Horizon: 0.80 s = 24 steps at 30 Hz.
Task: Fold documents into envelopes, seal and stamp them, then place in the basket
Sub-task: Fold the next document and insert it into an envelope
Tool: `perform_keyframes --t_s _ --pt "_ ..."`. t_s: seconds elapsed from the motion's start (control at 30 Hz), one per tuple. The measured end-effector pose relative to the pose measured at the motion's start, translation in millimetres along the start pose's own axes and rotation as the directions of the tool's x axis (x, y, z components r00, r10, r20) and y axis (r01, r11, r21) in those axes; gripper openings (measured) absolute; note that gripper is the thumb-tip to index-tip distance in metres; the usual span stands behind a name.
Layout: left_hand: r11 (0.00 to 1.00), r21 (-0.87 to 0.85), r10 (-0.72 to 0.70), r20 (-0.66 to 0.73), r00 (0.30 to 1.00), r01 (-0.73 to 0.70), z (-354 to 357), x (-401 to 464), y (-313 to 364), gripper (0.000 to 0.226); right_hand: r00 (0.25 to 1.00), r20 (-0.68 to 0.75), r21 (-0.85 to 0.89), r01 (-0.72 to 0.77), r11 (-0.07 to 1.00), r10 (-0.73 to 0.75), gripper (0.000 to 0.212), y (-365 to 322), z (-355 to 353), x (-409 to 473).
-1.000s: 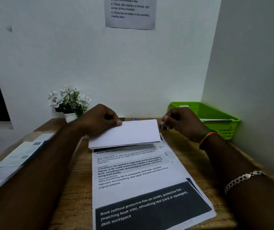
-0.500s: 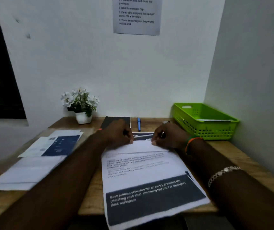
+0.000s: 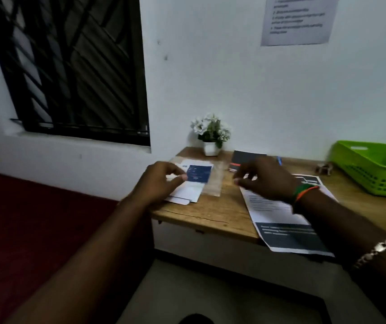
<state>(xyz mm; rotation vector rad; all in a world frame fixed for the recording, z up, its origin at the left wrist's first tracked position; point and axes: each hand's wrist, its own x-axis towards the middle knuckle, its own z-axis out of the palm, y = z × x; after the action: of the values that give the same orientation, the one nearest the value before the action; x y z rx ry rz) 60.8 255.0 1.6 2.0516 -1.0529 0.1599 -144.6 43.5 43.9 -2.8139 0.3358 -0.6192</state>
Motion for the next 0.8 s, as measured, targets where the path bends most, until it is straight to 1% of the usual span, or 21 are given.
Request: perform_keyframes --t_s 0.07,0.13,0.23,0.3,0.4,0.5,0.57,0.67,0.8 --pt "0.997 -0.02 -0.067 0.06 0.996 0.068 -21 -21 -21 0.017 0.995 0.046 0.055 0.082 0.995 -0.084 0.01 -40 22 8" --pt "0.994 -0.059 -0.087 0.121 0.989 0.095 -33 -36 -31 0.021 0.99 0.084 0.11 0.108 0.988 -0.117 0.012 -68 44 14" --pt "0.996 -0.075 -0.049 0.117 0.992 0.058 -41 -45 -34 0.025 0.987 0.106 0.126 0.104 0.987 -0.118 0.027 -88 67 22" --pt "0.995 -0.075 -0.064 0.104 0.993 0.072 -41 -46 -33 0.031 0.991 0.097 0.103 0.085 0.991 -0.095 0.033 -89 73 27" --pt "0.992 -0.074 -0.098 0.075 0.992 0.104 -35 -43 -28 0.042 0.992 0.125 0.105 0.013 0.994 -0.026 0.03 -84 78 32" --pt "0.993 -0.008 -0.114 -0.01 0.993 0.114 -27 -40 -24 0.047 0.994 0.109 0.119 -0.034 0.992 0.021 0.024 -83 83 31" --pt "0.988 0.015 -0.155 -0.052 0.987 0.156 -22 -37 -24 0.05 0.996 0.084 0.121 -0.04 0.992 0.03 0.017 -82 86 31" --pt "0.977 -0.016 -0.212 -0.079 0.974 0.211 -18 -34 -24 0.054 0.997 0.07 0.117 -0.028 0.993 0.02 0.008 -82 89 29" --pt "0.968 -0.063 -0.245 -0.069 0.967 0.241 -17 -34 -23 0.055 1.0 0.018 0.083 0.02 0.996 -0.021 0.011 -83 89 28"
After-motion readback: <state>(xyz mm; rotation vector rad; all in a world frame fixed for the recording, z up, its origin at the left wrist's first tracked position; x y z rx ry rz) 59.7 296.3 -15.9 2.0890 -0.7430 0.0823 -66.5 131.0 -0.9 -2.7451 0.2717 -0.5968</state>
